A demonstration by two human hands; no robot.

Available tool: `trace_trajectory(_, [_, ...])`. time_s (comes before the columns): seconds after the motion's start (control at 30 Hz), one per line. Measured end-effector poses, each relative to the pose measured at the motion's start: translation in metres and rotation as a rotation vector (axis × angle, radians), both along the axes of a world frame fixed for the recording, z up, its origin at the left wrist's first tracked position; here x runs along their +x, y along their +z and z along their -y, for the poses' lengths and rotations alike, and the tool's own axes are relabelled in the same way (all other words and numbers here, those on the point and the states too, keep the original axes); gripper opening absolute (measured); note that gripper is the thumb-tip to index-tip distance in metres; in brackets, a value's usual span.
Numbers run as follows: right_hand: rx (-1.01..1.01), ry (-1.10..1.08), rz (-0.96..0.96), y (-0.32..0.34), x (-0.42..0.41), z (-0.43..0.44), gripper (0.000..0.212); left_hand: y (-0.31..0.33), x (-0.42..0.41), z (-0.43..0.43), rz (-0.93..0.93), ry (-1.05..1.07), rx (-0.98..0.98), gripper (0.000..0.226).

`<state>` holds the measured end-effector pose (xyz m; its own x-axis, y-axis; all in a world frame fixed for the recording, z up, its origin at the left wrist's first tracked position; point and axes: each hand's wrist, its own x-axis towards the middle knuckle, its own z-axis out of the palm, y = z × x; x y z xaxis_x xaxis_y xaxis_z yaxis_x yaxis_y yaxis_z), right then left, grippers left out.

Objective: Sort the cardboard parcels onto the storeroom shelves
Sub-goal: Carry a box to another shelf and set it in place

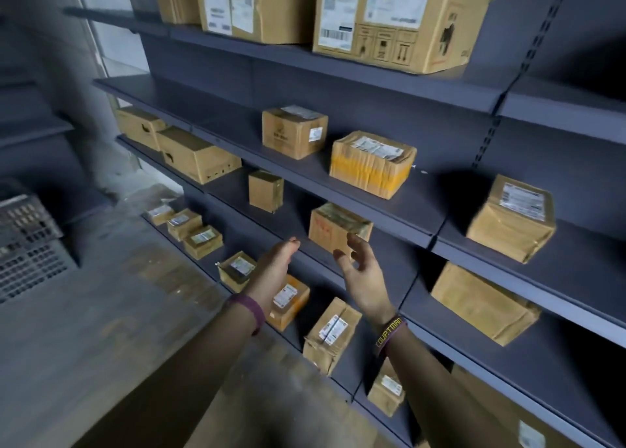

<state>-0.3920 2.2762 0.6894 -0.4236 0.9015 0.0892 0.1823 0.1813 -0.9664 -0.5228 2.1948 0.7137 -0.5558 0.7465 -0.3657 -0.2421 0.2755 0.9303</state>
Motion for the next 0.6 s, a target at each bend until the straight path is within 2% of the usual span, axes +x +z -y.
trace_trajectory(0.23, [-0.099,0.04,-0.075,-0.014,-0.141,-0.04,0.051,0.0,-0.114,-0.021,0.04,0.051,0.074,0.047])
trace_trajectory(0.4, [-0.169,0.126,-0.085,-0.032,-0.267,-0.076,0.039,0.001,-0.228,-0.042,0.012,0.099,0.059,0.043])
trace_trajectory(0.53, [-0.181,0.2,-0.083,-0.026,-0.372,-0.096,0.018,0.007,-0.327,-0.054,0.008,0.141,0.079,0.031])
trace_trajectory(0.6, [-0.176,0.249,-0.035,-0.023,-0.418,-0.103,0.021,0.008,-0.373,-0.058,-0.012,0.177,0.071,0.03])
